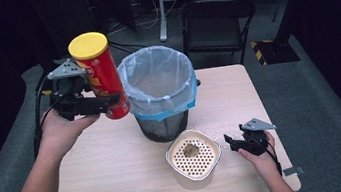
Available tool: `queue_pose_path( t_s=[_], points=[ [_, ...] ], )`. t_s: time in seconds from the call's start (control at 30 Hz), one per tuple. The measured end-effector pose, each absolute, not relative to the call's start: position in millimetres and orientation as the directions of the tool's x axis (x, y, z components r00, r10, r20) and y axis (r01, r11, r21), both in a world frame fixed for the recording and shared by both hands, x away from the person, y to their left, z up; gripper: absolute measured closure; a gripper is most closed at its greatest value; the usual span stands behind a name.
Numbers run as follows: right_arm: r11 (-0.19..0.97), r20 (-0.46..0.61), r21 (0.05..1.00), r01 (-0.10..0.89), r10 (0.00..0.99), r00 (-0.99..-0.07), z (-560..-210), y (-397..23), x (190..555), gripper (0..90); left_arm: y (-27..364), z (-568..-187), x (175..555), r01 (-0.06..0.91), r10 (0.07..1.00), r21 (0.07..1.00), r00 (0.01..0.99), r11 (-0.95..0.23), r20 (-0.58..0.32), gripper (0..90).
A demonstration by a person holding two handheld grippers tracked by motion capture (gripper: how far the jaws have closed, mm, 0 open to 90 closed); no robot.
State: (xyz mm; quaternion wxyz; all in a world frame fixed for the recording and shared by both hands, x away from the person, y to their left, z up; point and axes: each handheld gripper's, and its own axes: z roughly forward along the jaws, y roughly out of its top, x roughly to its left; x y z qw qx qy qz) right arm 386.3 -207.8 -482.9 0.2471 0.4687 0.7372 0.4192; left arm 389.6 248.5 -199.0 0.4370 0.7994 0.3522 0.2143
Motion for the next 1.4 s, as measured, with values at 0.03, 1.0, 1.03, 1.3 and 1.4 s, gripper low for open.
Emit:
queue_pose_path(
  t_s=[0.03, 1.0, 1.03, 1.3, 1.4],
  points=[
    [0.207, 0.032, 0.850, 0.485, 0.898, -0.439, -483, -207, 386, 25.1, 247, -197, 391, 0.374, 0.749, 0.849, 0.661, -0.373, 0.038, 24.0],
    [0.216, 0.024, 0.850, 0.481, 0.896, -0.443, -485, -210, 388, 25.1, 187, -188, 459, 0.392, 0.762, 0.849, 0.647, -0.356, 0.021, 24.0],
    [0.212, 0.029, 0.848, 0.486, 0.897, -0.441, -485, -210, 388, 25.1, 184, -189, 461, 0.391, 0.766, 0.852, 0.642, -0.348, 0.018, 24.0],
    [0.217, 0.027, 0.844, 0.490, 0.896, -0.444, -486, -210, 388, 25.1, 166, -200, 474, 0.394, 0.770, 0.859, 0.638, -0.327, 0.001, 23.9],
    [0.221, 0.026, 0.843, 0.490, 0.894, -0.448, -487, -209, 388, 25.1, 163, -203, 478, 0.396, 0.774, 0.861, 0.633, -0.318, -0.005, 23.9]
  ],
)
